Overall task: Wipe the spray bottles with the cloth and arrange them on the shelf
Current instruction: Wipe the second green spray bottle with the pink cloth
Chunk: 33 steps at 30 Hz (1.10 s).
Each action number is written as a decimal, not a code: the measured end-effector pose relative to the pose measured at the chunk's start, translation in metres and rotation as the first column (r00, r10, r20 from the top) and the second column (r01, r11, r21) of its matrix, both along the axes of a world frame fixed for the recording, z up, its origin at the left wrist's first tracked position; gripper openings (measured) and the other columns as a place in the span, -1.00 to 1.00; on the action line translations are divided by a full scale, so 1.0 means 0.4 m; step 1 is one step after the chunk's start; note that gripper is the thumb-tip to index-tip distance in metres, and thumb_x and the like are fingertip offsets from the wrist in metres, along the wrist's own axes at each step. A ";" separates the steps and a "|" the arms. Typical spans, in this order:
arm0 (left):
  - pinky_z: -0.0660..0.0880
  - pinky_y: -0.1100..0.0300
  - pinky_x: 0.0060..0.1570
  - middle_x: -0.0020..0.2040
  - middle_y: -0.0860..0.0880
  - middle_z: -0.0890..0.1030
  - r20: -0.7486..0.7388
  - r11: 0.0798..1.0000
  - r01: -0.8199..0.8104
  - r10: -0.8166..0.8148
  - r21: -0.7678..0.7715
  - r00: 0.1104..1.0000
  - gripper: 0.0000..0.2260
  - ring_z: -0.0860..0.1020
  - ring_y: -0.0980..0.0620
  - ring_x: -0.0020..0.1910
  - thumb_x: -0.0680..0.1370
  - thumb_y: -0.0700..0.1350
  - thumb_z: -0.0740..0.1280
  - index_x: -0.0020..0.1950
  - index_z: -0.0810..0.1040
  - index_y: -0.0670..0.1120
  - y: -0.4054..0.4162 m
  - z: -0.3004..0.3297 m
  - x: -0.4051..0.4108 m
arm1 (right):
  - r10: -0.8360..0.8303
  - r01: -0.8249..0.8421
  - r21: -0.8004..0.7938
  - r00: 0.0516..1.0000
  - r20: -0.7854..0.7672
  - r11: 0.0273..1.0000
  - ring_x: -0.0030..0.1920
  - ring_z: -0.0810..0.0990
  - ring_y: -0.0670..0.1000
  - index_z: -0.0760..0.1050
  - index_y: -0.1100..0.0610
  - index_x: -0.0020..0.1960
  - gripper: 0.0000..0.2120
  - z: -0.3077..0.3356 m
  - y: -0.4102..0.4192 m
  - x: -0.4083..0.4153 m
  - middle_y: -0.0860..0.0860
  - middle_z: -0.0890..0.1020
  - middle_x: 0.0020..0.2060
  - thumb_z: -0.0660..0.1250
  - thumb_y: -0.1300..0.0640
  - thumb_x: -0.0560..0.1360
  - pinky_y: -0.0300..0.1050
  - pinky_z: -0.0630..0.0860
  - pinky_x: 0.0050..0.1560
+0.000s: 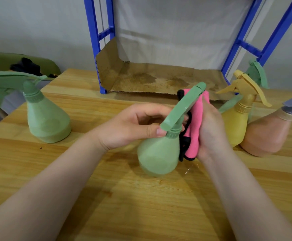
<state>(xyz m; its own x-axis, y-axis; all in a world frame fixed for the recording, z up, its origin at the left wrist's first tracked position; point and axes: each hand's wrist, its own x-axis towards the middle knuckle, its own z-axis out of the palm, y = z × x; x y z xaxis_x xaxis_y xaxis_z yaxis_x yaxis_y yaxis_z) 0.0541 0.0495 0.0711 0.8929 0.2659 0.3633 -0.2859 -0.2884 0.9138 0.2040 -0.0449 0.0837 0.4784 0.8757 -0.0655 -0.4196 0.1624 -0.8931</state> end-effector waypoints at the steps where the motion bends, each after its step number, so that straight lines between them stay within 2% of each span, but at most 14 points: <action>1: 0.45 0.08 0.24 0.19 0.01 0.62 0.011 1.000 0.001 -0.001 0.001 1.000 -0.65 0.55 -0.05 0.25 0.53 -0.16 0.36 0.27 0.50 -0.26 -0.002 -0.002 0.002 | -0.024 0.025 -0.015 0.997 0.072 1.000 -0.46 0.56 -0.09 0.54 0.06 -0.18 -0.74 -0.001 0.002 0.002 -0.08 0.57 -0.48 0.26 0.01 0.63 -0.15 0.49 -0.40; 3: 0.46 0.09 0.22 0.17 0.02 0.62 0.033 1.000 0.008 -0.008 -0.002 0.999 -0.66 0.57 -0.03 0.21 0.53 -0.13 0.36 0.25 0.52 -0.27 -0.006 -0.003 0.004 | -0.062 0.074 -0.045 0.974 0.217 0.996 -0.33 0.63 -0.06 0.60 0.03 0.01 -0.73 -0.006 0.006 0.005 -0.09 0.63 -0.37 0.24 -0.12 0.62 -0.05 0.55 -0.27; 5: 0.49 0.07 0.18 0.13 0.01 0.63 0.054 1.000 0.000 0.000 -0.009 0.999 -0.70 0.58 -0.05 0.16 0.53 -0.10 0.37 0.21 0.53 -0.21 -0.007 0.001 0.003 | -0.092 0.117 -0.060 0.944 0.316 0.991 -0.20 0.68 0.00 0.57 -0.03 0.17 -0.62 -0.010 0.008 0.003 -0.03 0.69 -0.21 0.19 -0.27 0.58 0.00 0.62 -0.21; 8: 0.54 0.02 0.12 0.08 -0.08 0.62 0.098 0.993 -0.103 0.108 -0.055 0.989 -0.66 0.58 -0.13 0.11 0.51 -0.08 0.41 0.21 0.50 -0.22 -0.005 0.006 0.001 | -0.174 0.200 -0.018 0.891 0.419 0.980 -0.06 0.69 0.01 0.47 -0.14 0.19 -0.61 -0.015 0.007 -0.003 0.01 0.68 -0.03 0.15 -0.36 0.53 0.12 0.65 -0.02; 12: 0.53 0.04 0.09 0.03 -0.01 0.61 0.200 0.933 -0.359 0.351 0.007 0.915 -0.75 0.58 -0.05 0.07 0.52 -0.20 0.37 0.19 0.50 -0.19 0.003 0.000 0.010 | -0.220 0.231 0.007 0.917 0.332 0.973 -0.16 0.65 0.06 0.39 -0.11 0.25 -0.61 -0.009 0.004 -0.001 0.13 0.61 -0.02 0.16 -0.32 0.56 0.04 0.63 -0.31; 14: 0.49 0.11 0.11 0.06 0.02 0.60 0.242 0.850 -0.510 0.472 0.130 0.848 -0.74 0.57 0.03 0.08 0.54 -0.16 0.38 0.20 0.52 -0.20 0.012 -0.005 0.013 | -0.253 0.254 0.037 0.913 0.319 0.966 -0.12 0.67 0.06 0.38 -0.14 0.30 -0.53 -0.008 0.003 0.001 0.13 0.62 0.04 0.16 -0.38 0.53 0.05 0.64 -0.28; 17: 0.44 0.19 0.17 0.10 -0.04 0.59 0.334 0.631 -0.666 0.577 0.397 0.745 -0.71 0.54 0.05 0.13 0.56 -0.14 0.40 0.23 0.54 -0.25 0.027 -0.017 0.015 | -0.350 0.317 0.148 0.827 0.441 0.937 0.07 0.64 0.05 0.36 -0.42 0.10 -0.60 -0.013 0.001 0.004 -0.11 0.61 0.04 0.15 -0.56 0.36 0.22 0.58 0.09; 19: 0.40 0.30 0.19 0.12 -0.01 0.56 0.390 0.515 -0.706 0.595 0.486 0.703 -0.72 0.51 0.14 0.14 0.55 -0.17 0.40 0.22 0.55 -0.25 0.030 -0.023 0.017 | -0.394 0.320 0.229 0.775 0.495 0.919 0.09 0.61 0.10 0.33 -0.41 0.06 -0.62 -0.018 -0.001 0.002 -0.21 0.57 -0.02 0.13 -0.57 0.36 0.26 0.55 0.13; 20: 0.39 0.33 0.19 0.12 0.01 0.54 0.404 0.482 -0.717 0.602 0.504 0.689 -0.73 0.49 0.17 0.13 0.55 -0.18 0.41 0.22 0.55 -0.25 0.030 -0.025 0.018 | -0.404 0.309 0.264 0.755 0.516 0.914 0.08 0.61 0.13 0.31 -0.38 0.08 -0.61 -0.024 0.001 0.003 -0.18 0.55 -0.03 0.13 -0.55 0.38 0.25 0.56 0.10; 23: 0.42 0.30 0.14 0.13 0.06 0.50 0.402 0.416 -0.726 0.630 0.548 0.665 -0.73 0.46 0.19 0.11 0.56 -0.14 0.39 0.22 0.55 -0.21 0.027 -0.031 0.019 | -0.418 0.241 0.359 0.697 0.583 0.902 -0.05 0.60 -0.02 0.27 -0.18 0.14 -0.65 -0.032 0.004 -0.006 -0.09 0.48 -0.07 0.14 -0.38 0.52 -0.01 0.54 -0.01; 26: 0.51 0.11 0.08 0.12 0.00 0.55 0.388 0.369 -0.692 0.622 0.621 0.680 -0.70 0.52 0.06 0.09 0.56 -0.08 0.33 0.22 0.55 -0.21 0.013 -0.035 0.022 | -0.391 0.148 0.394 0.642 0.659 0.907 -0.18 0.51 -0.25 0.24 -0.04 0.15 -0.76 -0.045 0.009 -0.015 -0.12 0.45 -0.10 0.12 -0.15 0.57 -0.33 0.45 -0.11; 29: 0.54 -0.04 0.01 0.13 -0.09 0.58 0.373 0.342 -0.651 0.603 0.677 0.705 -0.69 0.57 -0.07 0.09 0.52 -0.15 0.32 0.23 0.56 -0.21 -0.005 -0.042 0.035 | -0.376 0.126 0.379 0.592 0.713 0.917 -0.06 0.50 -0.30 0.21 -0.02 0.23 -0.71 -0.055 0.016 -0.015 -0.13 0.44 0.02 0.19 -0.06 0.58 -0.41 0.41 -0.03; 31: 0.53 -0.05 -0.01 0.12 -0.08 0.59 0.366 0.333 -0.641 0.604 0.691 0.708 -0.67 0.57 -0.08 0.08 0.48 -0.21 0.32 0.23 0.57 -0.20 -0.018 -0.048 0.044 | -0.392 0.146 0.374 0.524 0.756 0.916 0.03 0.50 -0.32 0.23 0.04 0.27 -0.67 -0.061 0.018 -0.010 -0.20 0.44 0.08 0.27 0.02 0.59 -0.44 0.41 0.01; 33: 0.51 -0.01 -0.03 0.10 -0.05 0.60 0.376 0.315 -0.650 0.611 0.692 0.696 -0.67 0.57 -0.05 0.05 0.46 -0.25 0.34 0.22 0.58 -0.18 -0.034 -0.053 0.053 | -0.382 0.193 0.330 0.432 0.817 0.924 0.00 0.52 -0.34 0.29 0.01 0.24 -0.70 -0.064 0.015 -0.007 -0.25 0.48 0.02 0.31 0.00 0.58 -0.48 0.40 -0.05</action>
